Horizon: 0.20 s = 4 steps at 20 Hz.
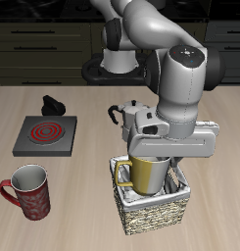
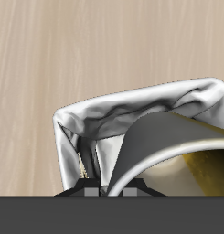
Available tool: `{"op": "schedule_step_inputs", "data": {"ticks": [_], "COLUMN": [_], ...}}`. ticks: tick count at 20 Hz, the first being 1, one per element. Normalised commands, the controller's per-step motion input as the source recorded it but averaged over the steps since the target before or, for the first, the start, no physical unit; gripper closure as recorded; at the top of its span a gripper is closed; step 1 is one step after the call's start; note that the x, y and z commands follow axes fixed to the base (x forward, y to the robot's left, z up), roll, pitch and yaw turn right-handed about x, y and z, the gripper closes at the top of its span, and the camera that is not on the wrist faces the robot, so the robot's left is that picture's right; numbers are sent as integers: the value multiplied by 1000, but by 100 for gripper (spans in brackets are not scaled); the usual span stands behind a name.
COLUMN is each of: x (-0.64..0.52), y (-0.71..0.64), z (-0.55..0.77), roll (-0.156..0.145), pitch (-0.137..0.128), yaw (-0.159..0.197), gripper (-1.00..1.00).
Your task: Place the white and yellow mug in the basket
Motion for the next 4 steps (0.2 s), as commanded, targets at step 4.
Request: {"op": "schedule_step_inputs", "data": {"ticks": [4], "x": [80], "y": [88], "z": [-686], "roll": [-56], "pitch": [118], "yaw": [51], "gripper": [-100]}}
